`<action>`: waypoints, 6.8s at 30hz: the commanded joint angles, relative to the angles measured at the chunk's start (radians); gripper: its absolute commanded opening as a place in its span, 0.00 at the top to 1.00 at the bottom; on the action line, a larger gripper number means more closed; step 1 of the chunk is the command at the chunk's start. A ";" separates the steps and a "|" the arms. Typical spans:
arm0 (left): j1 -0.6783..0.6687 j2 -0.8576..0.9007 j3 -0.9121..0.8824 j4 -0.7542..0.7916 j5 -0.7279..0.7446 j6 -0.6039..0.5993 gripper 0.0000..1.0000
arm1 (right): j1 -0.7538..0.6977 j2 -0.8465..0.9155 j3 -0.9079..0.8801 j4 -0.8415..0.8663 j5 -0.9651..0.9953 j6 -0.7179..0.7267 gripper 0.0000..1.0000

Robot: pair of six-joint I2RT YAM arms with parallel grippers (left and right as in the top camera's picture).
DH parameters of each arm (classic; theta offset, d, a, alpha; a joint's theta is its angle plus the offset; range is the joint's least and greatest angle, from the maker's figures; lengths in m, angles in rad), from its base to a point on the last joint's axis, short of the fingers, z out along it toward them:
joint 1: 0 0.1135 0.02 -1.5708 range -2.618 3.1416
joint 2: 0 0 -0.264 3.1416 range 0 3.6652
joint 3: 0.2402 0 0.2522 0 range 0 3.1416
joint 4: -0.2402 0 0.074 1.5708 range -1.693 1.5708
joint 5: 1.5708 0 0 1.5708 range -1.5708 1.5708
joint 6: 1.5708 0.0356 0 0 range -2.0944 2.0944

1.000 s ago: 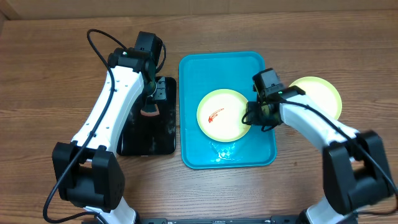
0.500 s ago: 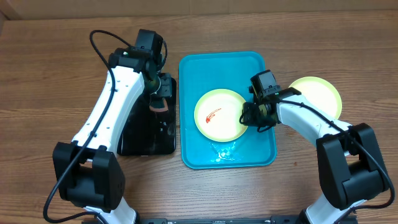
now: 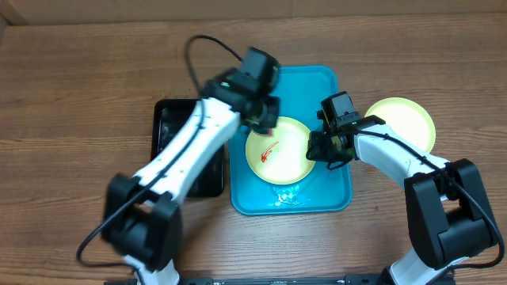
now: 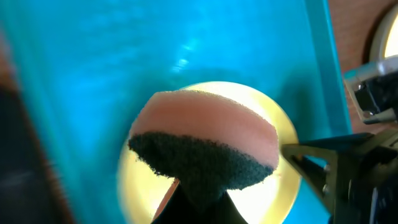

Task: Clean dirty plates on tray and stack at the side
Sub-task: 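Carry the sponge with the left gripper onto the yellow plate, then scrub the red sauce on the yellow plate with the left-held sponge, then continue scrubbing the plate surface with the sponge in the left gripper, then return the sponge to the black tray, open and withdraw the left gripper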

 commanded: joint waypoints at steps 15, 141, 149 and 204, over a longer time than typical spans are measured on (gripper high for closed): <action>-0.008 0.298 0.006 -0.163 -0.223 -0.072 0.96 | 0.003 0.013 -0.038 -0.027 0.025 -0.007 0.96; 0.017 0.290 0.118 -0.238 -0.185 -0.072 0.95 | 0.003 0.013 -0.038 -0.049 0.025 -0.008 0.96; 0.000 0.307 0.111 -0.026 0.204 -0.035 0.96 | 0.003 0.013 -0.038 -0.049 0.025 -0.008 0.96; 0.244 -0.146 0.002 -0.470 -0.319 -0.131 0.96 | 0.003 0.013 -0.038 -0.044 0.025 -0.008 0.96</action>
